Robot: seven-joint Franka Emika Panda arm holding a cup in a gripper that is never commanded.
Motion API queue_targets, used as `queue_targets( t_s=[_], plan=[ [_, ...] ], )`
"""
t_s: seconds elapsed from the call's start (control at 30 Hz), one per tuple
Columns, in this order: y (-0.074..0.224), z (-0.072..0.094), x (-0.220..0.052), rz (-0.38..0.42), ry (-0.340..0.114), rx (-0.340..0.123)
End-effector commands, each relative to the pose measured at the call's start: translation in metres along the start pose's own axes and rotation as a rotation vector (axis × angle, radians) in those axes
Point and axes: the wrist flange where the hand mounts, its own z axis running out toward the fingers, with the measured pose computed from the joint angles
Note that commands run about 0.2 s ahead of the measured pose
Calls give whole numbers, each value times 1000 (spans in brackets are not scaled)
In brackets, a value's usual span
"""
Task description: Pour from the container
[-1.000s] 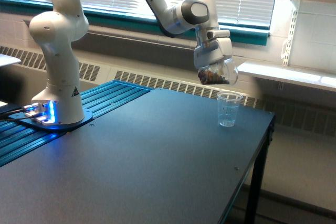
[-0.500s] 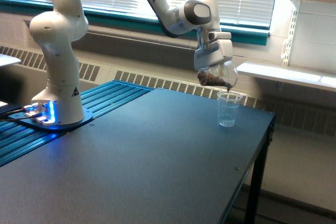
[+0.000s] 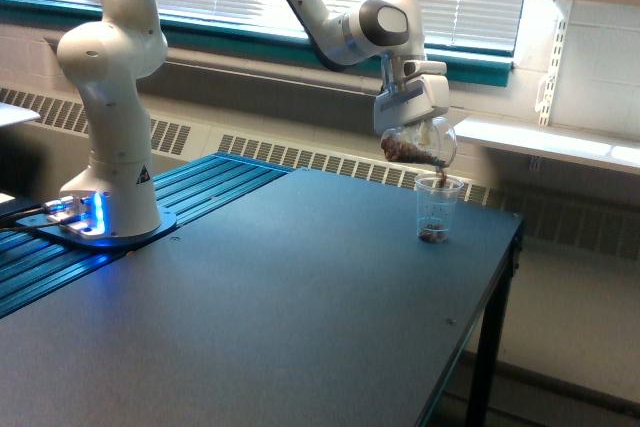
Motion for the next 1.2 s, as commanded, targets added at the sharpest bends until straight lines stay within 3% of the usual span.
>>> queue_targets(
  t_s=[0.03,1.2],
  plan=[
    [-6,-6,4,-30,10,-14],
    [-10,-8,13,-103,-38,-83]
  ],
)
